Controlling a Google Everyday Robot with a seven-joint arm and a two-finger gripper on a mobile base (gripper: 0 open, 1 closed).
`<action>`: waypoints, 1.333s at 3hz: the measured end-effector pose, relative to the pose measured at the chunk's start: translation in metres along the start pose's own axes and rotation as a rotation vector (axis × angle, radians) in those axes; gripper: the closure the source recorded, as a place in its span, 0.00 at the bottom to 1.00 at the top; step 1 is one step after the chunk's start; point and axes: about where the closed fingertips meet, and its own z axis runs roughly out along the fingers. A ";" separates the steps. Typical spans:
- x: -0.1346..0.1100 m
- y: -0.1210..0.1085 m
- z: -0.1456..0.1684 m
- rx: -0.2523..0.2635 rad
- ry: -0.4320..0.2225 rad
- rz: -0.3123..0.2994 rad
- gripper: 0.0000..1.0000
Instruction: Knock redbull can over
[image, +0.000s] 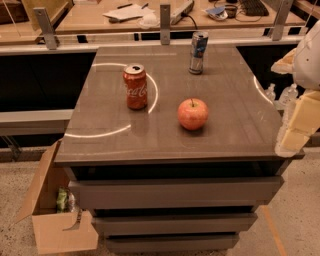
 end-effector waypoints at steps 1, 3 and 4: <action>0.000 0.000 0.000 0.000 0.000 0.000 0.00; 0.000 -0.041 0.012 0.039 -0.186 0.148 0.00; -0.006 -0.069 0.024 0.073 -0.315 0.247 0.00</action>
Offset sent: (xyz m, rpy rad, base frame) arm 0.0217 -0.0074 -0.0002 0.1634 -0.0257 -0.0806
